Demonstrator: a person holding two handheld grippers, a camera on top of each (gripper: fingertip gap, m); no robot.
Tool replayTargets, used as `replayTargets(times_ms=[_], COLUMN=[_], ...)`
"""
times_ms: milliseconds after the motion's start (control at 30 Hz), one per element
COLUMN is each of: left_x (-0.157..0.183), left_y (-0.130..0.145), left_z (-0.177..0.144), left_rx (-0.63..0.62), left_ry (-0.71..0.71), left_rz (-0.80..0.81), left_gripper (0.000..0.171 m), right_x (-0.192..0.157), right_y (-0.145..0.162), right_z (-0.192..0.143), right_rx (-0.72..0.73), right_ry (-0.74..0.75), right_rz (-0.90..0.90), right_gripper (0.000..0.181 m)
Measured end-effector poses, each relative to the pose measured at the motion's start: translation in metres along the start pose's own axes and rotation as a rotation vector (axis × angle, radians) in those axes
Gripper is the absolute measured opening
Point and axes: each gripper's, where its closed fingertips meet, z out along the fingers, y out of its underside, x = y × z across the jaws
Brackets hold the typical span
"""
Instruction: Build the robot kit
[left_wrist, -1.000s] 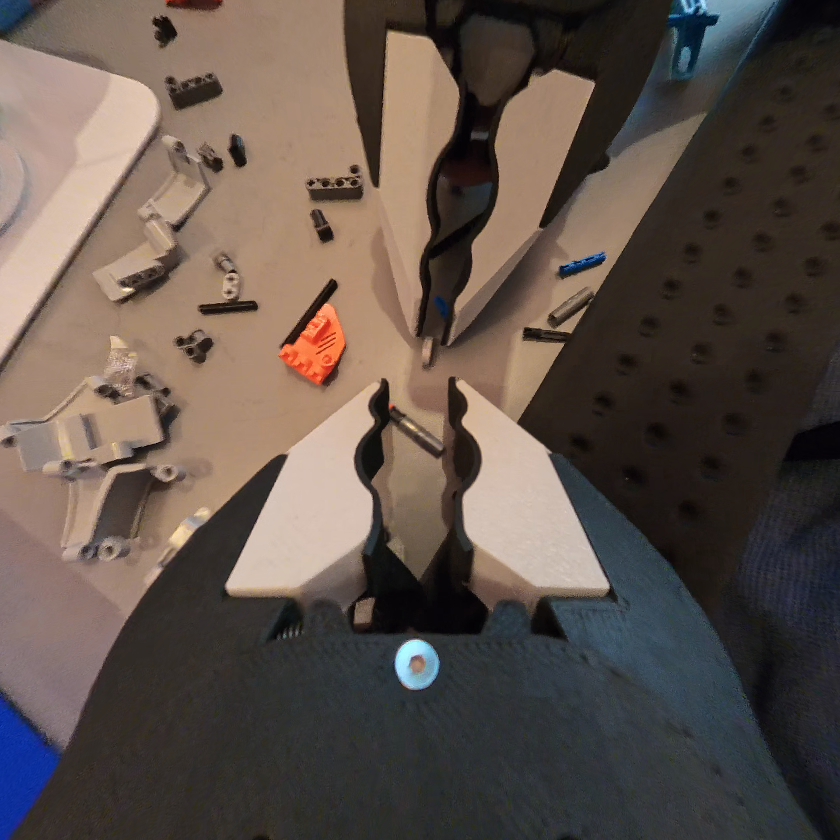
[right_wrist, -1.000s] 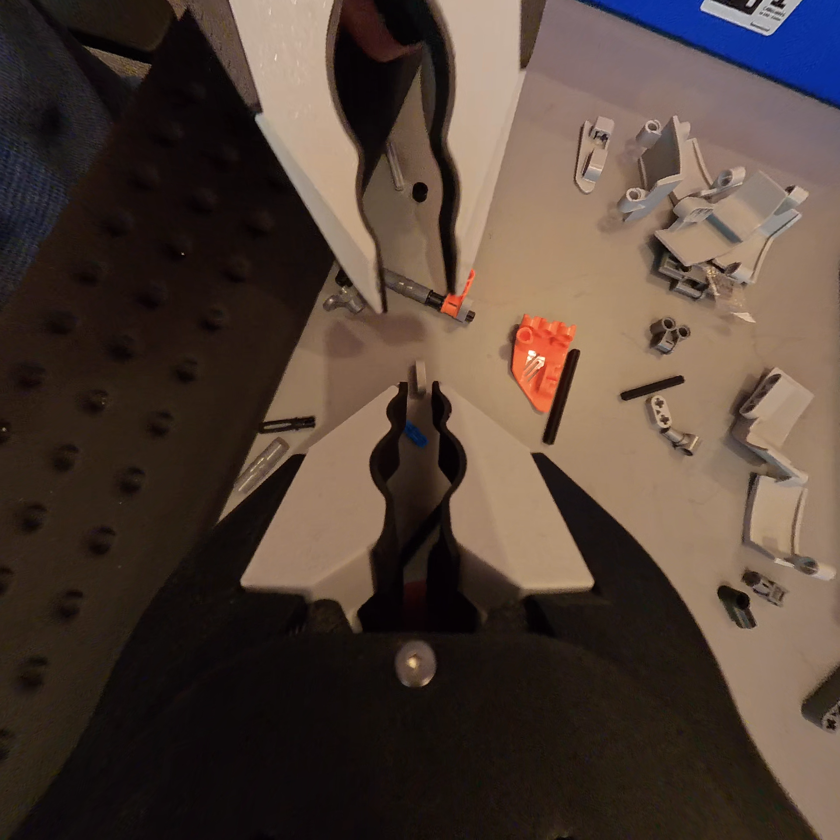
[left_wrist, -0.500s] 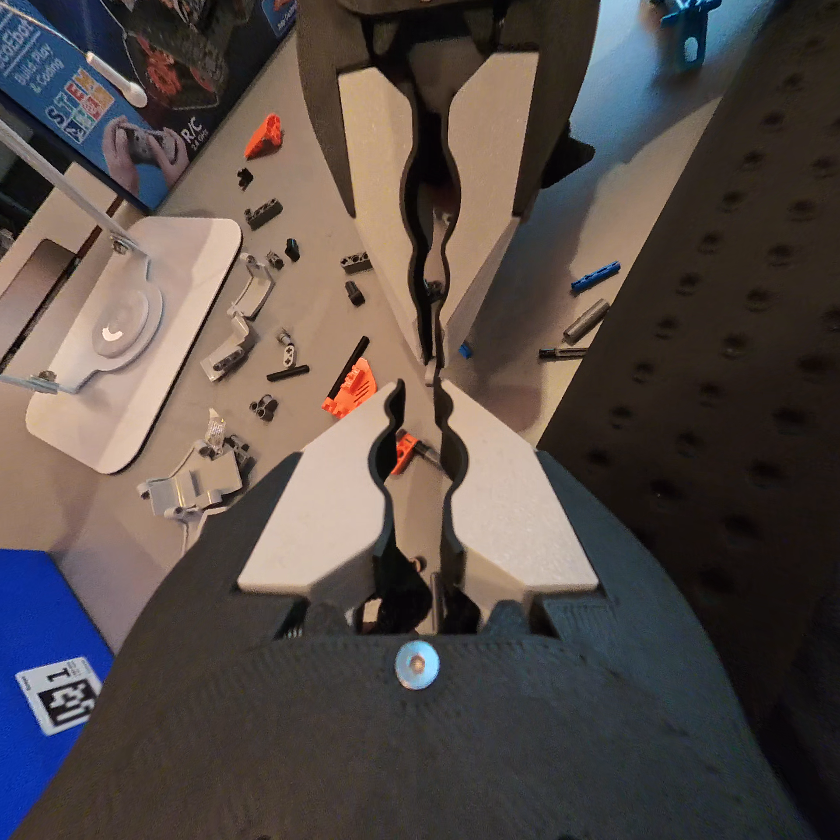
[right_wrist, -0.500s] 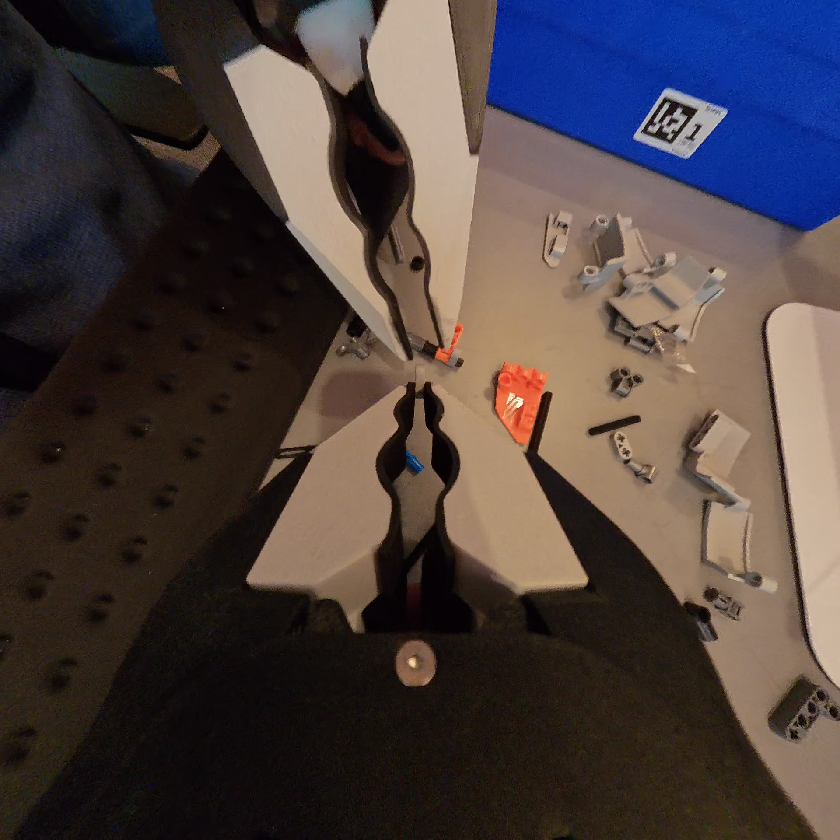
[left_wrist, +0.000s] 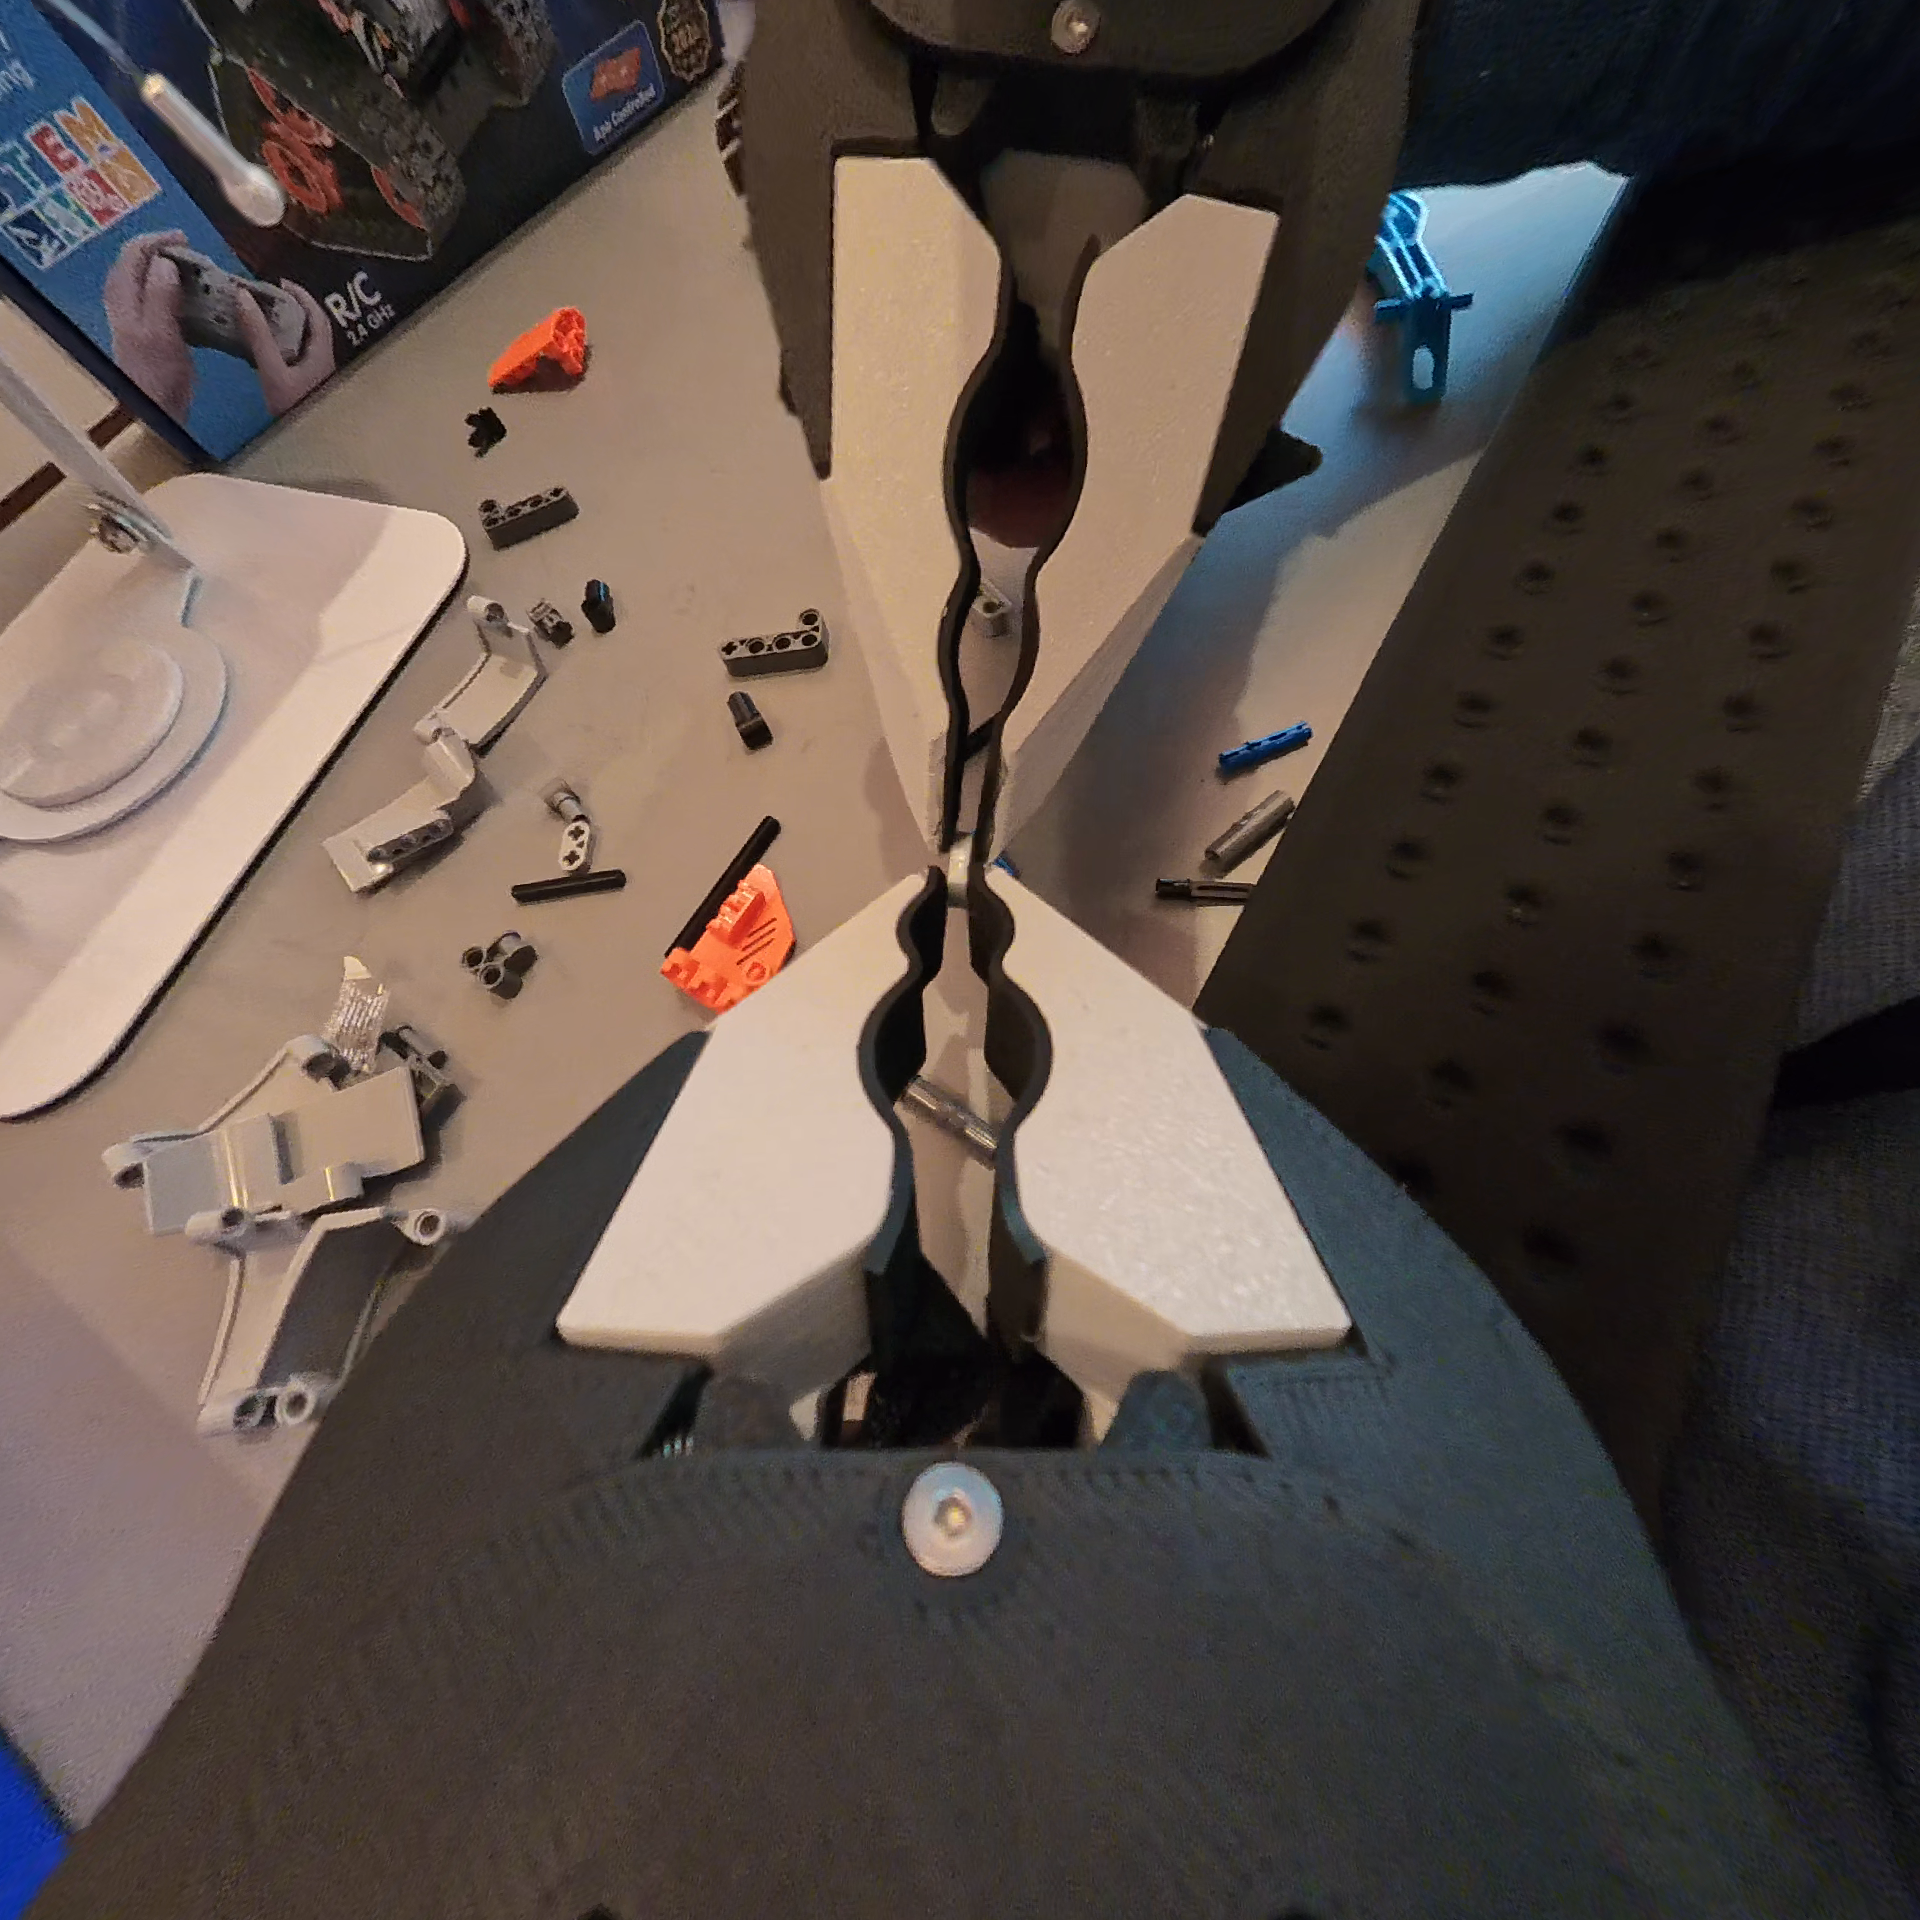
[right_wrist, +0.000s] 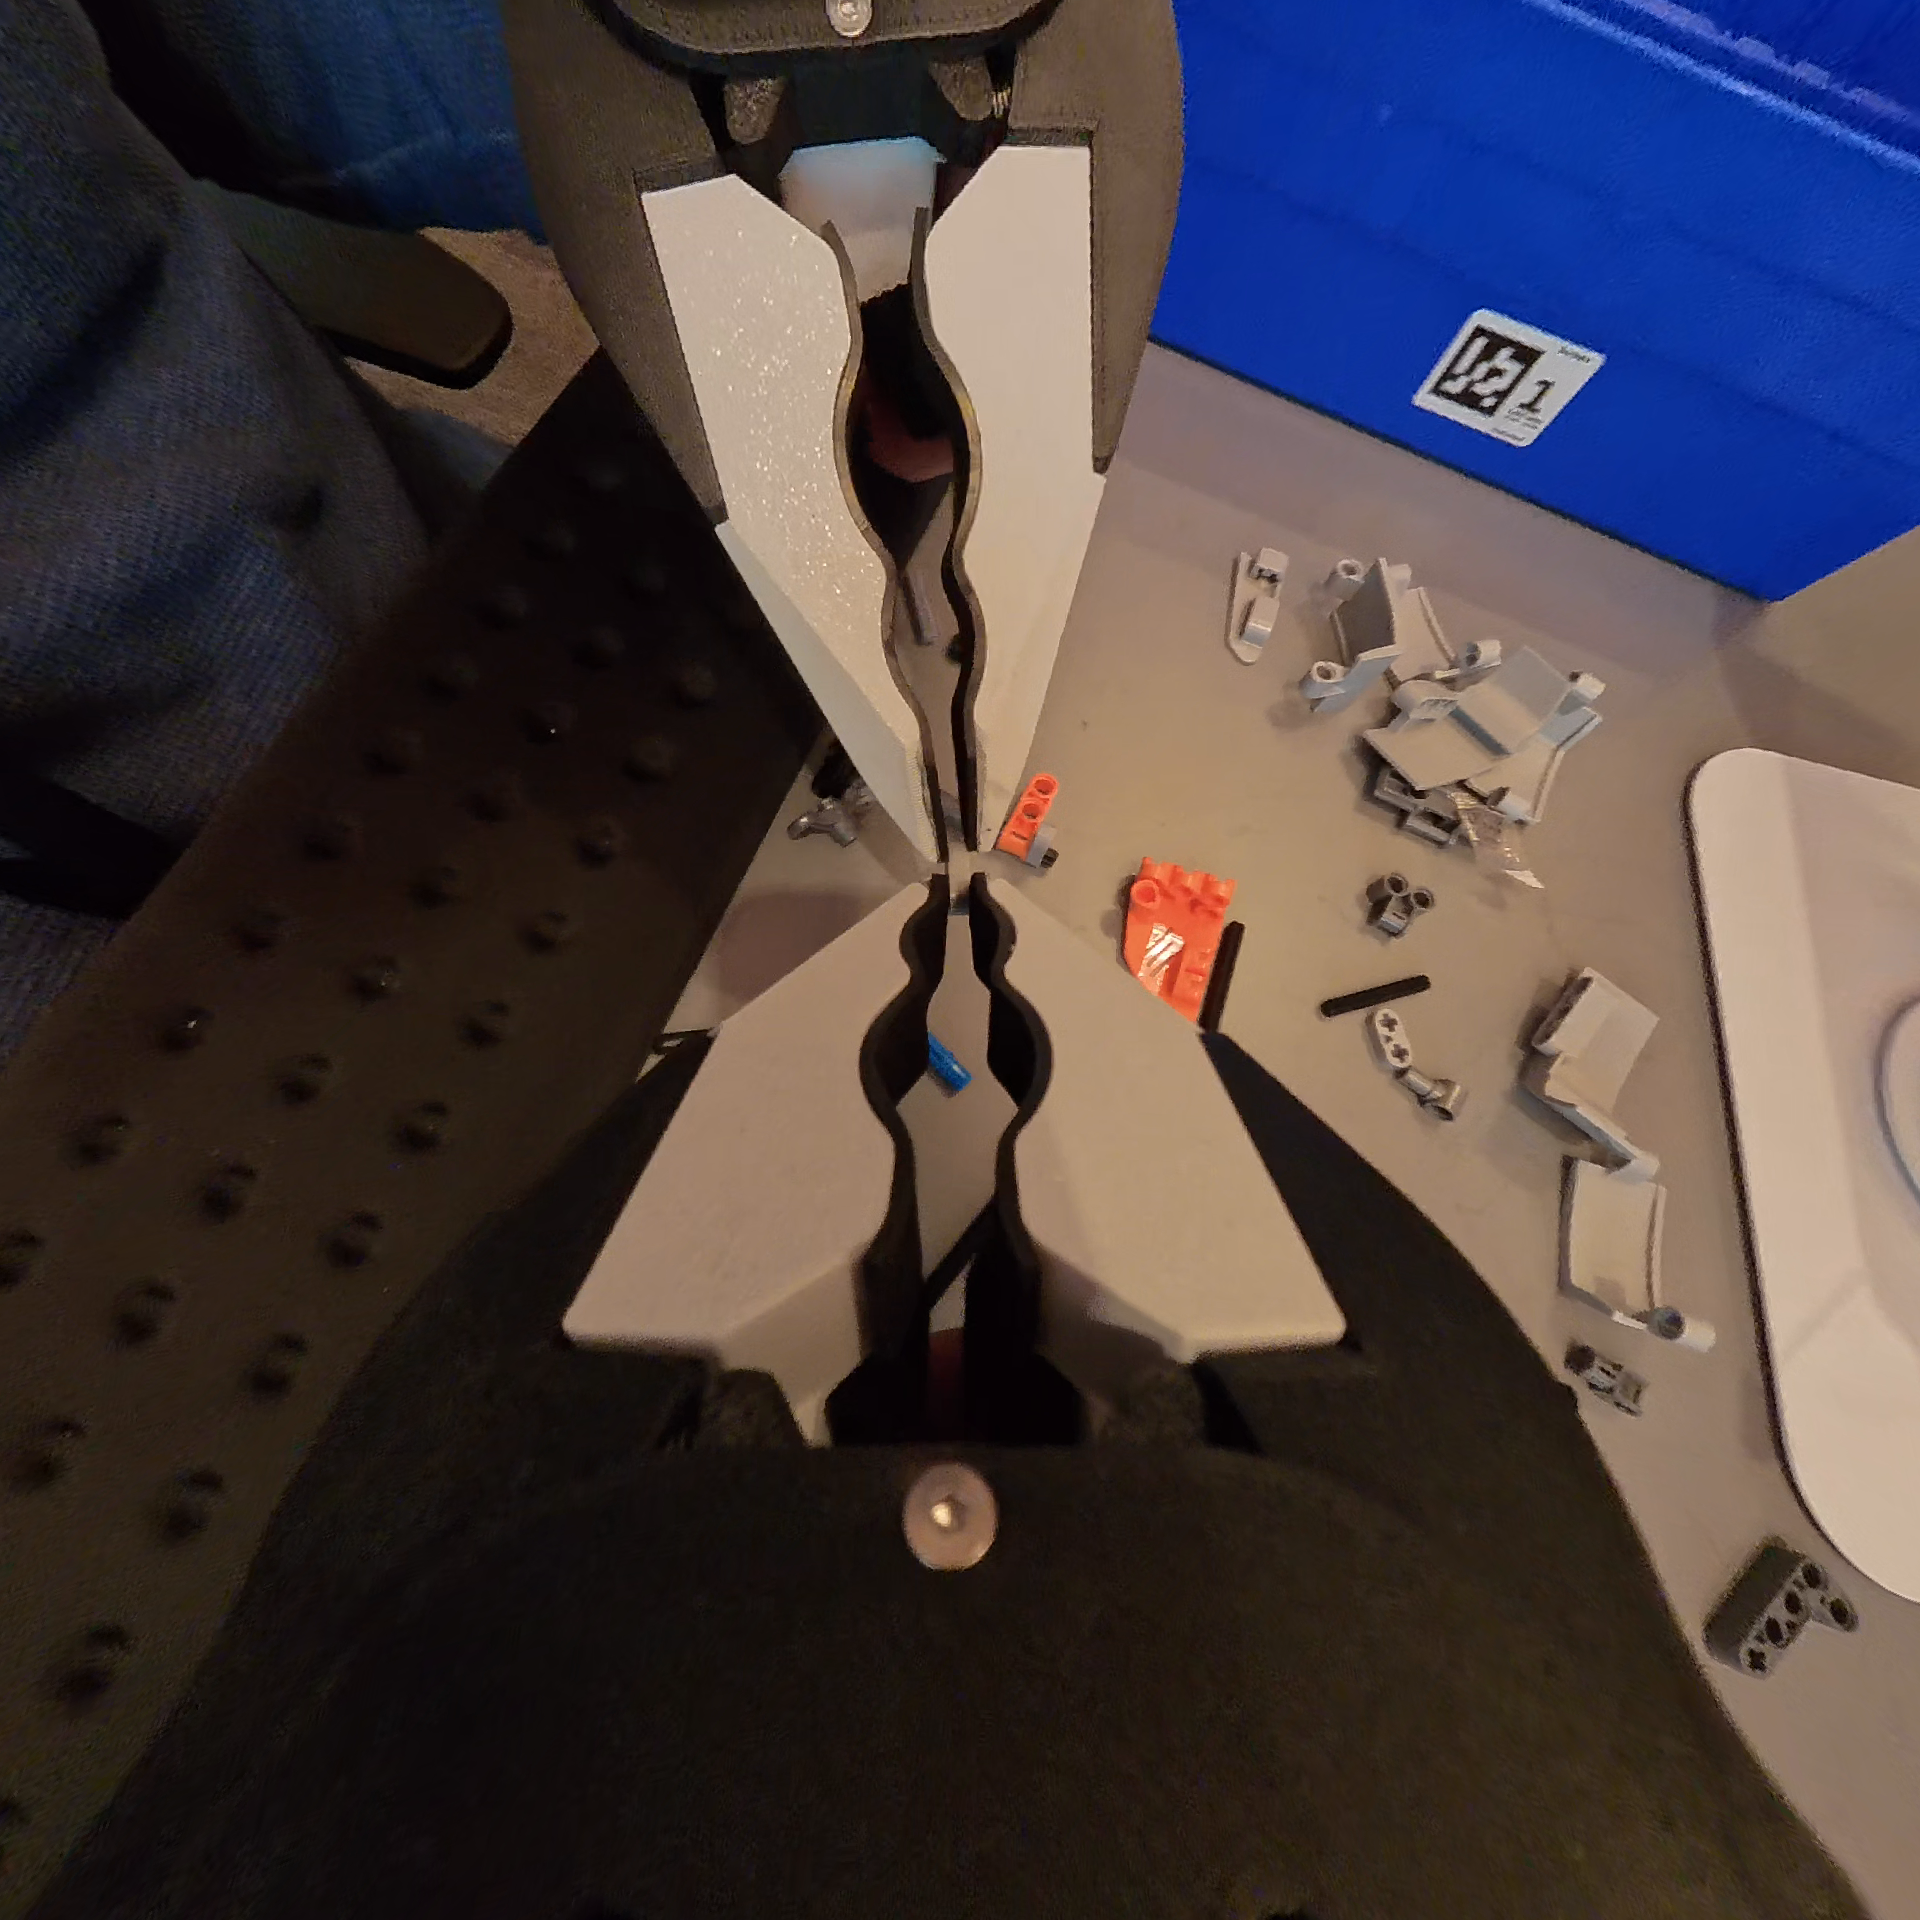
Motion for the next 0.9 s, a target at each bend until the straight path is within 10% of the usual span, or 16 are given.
replayTargets(times_ms=[467, 900], left_x=[-0.017, -0.019], left_y=[-0.013, -0.012], left_z=[-0.007, -0.005], left_rx=[0.132, 0.129], left_ry=[0.180, 0.233], left_rz=[-0.515, -0.595], left_gripper=[0.003, 0.003], right_x=[0.018, 0.019], right_y=[-0.018, -0.015], right_z=[-0.005, -0.003], right_rx=[-0.181, -0.208], right_ry=[0.484, 0.486], right_rz=[-0.635, -0.636], right_gripper=[0.010, 0.009])
